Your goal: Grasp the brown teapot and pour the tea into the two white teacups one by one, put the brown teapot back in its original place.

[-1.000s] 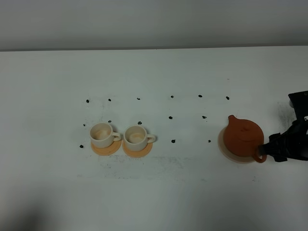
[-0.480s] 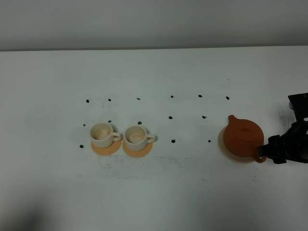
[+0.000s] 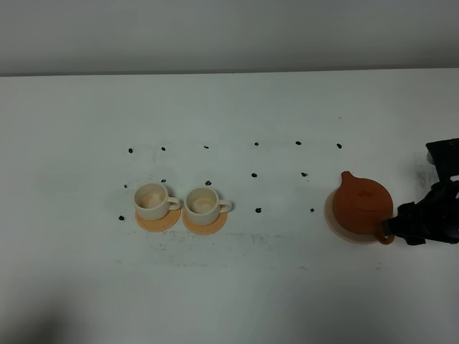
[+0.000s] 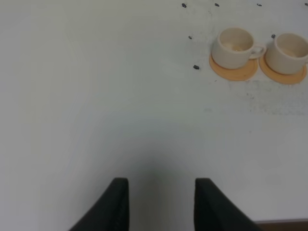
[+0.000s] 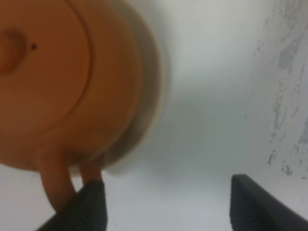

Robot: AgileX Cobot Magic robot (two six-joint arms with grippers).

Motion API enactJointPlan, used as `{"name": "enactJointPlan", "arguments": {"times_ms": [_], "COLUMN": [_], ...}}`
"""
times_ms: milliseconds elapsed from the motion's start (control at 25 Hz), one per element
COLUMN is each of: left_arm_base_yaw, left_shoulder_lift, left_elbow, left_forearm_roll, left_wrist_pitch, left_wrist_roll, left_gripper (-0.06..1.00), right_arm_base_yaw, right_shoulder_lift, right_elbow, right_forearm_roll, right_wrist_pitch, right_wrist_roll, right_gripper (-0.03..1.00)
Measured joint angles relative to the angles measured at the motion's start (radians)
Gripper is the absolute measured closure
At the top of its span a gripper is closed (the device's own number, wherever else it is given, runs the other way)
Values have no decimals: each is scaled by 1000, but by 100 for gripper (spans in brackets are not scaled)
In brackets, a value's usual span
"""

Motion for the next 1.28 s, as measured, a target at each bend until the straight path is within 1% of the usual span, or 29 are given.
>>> {"name": "enactJointPlan", "arguments": {"times_ms": [480,880,1280], "left_arm_base_yaw": [0,0,0], "left_shoulder_lift": [0,0,0], "left_elbow": [0,0,0], "left_forearm_roll": [0,0,0], "left_wrist_pitch": [0,0,0], "left_wrist_roll": [0,0,0], "left_gripper": [63,63,63], "right_arm_base_yaw": [0,0,0], "right_shoulder_lift": [0,0,0], "right_elbow": [0,0,0], "right_forearm_roll": [113,144,245], "right_wrist_pitch": [7,27,37], "right_wrist_roll": [-112,-121,-204], "right_gripper": [44,44,44]}}
